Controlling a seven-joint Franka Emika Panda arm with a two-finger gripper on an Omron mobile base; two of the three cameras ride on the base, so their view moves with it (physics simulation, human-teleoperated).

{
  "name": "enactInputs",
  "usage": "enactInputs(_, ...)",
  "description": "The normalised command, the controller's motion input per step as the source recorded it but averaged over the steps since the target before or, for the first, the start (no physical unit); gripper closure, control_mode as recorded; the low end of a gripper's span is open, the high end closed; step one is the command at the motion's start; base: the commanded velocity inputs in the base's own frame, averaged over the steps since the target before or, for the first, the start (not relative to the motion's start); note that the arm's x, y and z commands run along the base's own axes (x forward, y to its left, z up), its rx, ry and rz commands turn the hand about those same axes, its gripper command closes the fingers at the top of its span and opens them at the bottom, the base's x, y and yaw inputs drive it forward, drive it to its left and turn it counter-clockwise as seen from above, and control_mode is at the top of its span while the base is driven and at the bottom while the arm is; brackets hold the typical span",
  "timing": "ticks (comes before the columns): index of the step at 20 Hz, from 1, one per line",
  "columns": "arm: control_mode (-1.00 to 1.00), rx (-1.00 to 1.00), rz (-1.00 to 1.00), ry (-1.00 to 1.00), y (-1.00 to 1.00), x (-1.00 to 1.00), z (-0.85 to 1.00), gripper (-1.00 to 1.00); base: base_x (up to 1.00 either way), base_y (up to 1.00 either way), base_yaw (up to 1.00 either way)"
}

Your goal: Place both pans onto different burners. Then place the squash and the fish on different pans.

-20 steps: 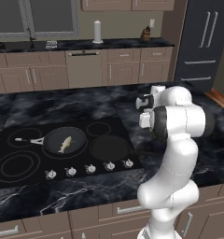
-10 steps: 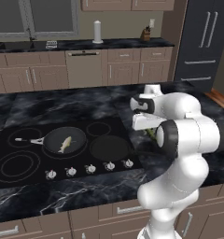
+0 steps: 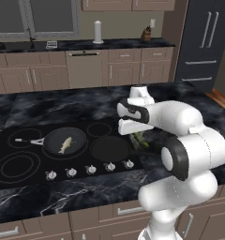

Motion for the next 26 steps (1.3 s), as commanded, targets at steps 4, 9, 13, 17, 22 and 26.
enactInputs(4, -1.0, 0.01, 0.03, -0.07, 0.51, 0.05, 0.0, 1.0, 0.0, 0.0, 0.0)
enactInputs(9, -1.0, 0.03, 0.0, -0.08, 0.41, 0.21, -0.09, 1.0, 0.0, 0.0, 0.0)
enactInputs(13, -1.0, 0.01, 0.0, -0.06, 0.46, 0.32, -0.15, 1.0, 0.0, 0.0, 0.0)
enactInputs(17, -1.0, 0.01, 0.0, -0.03, 0.4, 0.39, -0.14, 1.0, 0.0, 0.0, 0.0)
enactInputs(22, -1.0, 0.01, 0.0, -0.03, 0.04, 0.16, -0.18, 1.0, 0.0, 0.0, 0.0)
enactInputs(26, -1.0, 0.0, 0.0, -0.04, 0.0, 0.0, -0.41, 1.0, 0.0, 0.0, 0.0)
